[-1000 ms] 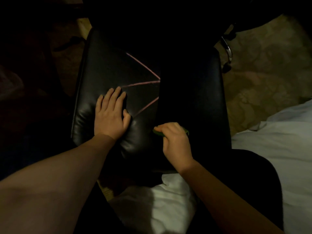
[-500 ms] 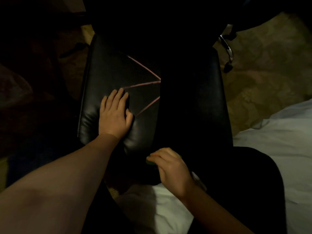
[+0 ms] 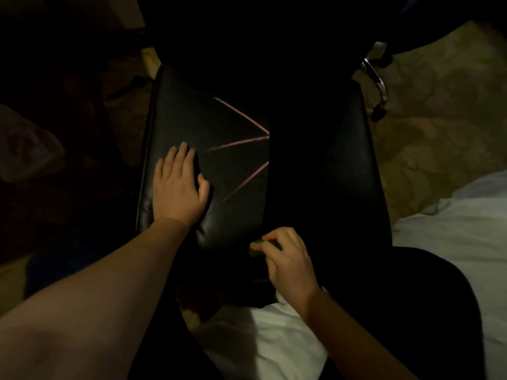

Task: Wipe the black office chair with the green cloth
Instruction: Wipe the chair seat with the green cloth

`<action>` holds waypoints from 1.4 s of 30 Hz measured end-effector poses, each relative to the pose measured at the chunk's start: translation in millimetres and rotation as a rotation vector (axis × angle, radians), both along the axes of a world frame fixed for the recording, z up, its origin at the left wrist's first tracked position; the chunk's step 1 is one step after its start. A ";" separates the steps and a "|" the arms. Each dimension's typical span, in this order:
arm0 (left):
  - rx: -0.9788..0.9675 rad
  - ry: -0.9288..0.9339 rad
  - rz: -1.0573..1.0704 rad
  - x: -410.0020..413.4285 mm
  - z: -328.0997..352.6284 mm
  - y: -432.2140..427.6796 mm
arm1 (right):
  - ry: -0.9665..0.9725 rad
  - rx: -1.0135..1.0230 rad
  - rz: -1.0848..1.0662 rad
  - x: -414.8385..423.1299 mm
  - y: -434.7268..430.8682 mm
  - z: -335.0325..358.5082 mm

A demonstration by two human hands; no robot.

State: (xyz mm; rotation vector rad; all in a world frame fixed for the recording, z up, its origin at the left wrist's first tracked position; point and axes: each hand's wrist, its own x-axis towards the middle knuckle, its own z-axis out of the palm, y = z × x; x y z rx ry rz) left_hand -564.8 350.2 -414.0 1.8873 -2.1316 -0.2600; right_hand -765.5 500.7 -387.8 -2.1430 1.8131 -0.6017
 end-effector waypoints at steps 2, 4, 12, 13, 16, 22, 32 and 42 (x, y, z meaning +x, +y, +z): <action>-0.013 -0.002 -0.002 1.8 -2.7 -0.7 | -0.001 -0.029 -0.023 -2.4 -9.1 -2.6; -0.023 -0.007 -0.005 1.8 -4.7 -0.1 | -0.002 -0.057 -0.062 -4.4 -20.6 -3.3; -0.064 -0.021 0.004 -0.8 -6.3 0.3 | -0.008 -0.014 -0.204 -26.1 -110.8 0.6; -0.067 -0.021 0.007 -1.1 -6.5 0.0 | 0.008 0.011 -0.208 -28.6 -124.6 1.7; -0.073 -0.027 0.014 -0.9 -7.9 -1.1 | 0.059 0.036 -0.226 -34.0 -161.7 3.2; -0.064 -0.049 0.016 0.6 -12.1 -3.3 | 0.089 0.013 -0.237 -40.8 -213.3 0.1; -0.081 -0.066 0.010 1.4 -15.1 -4.7 | 0.089 -0.032 -0.311 -48.1 -314.3 -3.5; -0.092 -0.081 -0.001 2.7 -16.0 -6.9 | 0.045 -0.031 -0.324 -51.8 -346.0 5.6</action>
